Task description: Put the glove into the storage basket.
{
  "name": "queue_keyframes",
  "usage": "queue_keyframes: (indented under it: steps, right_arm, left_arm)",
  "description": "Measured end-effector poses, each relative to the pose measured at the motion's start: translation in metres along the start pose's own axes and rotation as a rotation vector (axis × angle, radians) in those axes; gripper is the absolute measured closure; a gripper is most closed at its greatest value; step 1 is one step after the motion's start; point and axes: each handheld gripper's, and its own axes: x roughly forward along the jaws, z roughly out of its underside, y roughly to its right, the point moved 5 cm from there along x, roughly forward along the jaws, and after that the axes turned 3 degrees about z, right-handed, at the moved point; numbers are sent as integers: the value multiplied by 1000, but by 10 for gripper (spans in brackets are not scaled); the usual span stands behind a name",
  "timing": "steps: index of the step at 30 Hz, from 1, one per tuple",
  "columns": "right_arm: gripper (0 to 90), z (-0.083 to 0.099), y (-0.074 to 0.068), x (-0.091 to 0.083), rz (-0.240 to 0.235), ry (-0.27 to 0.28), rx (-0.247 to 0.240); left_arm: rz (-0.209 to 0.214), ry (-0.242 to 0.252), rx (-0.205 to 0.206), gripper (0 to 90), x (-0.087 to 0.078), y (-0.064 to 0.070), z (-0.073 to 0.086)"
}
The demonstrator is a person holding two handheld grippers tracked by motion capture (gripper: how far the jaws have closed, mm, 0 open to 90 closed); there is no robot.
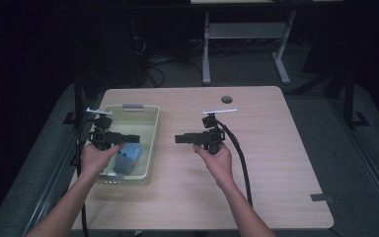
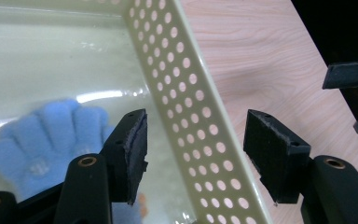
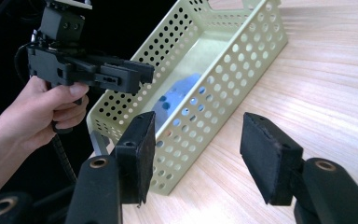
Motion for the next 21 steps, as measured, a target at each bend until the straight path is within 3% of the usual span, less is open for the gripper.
queue_keyframes:
  steps: [10, 14, 21]
  right_arm:
    - [425, 3, 11, -14, 8, 12, 25]
    - [421, 5, 14, -20, 5, 21, 34]
    - [410, 11, 21, -32, -6, 29, 60]
  left_arm:
    - [31, 9, 15, 373, 8, 17, -2]
    - [61, 19, 15, 366, 13, 26, -3]
    - [78, 21, 42, 358, 22, 39, -5]
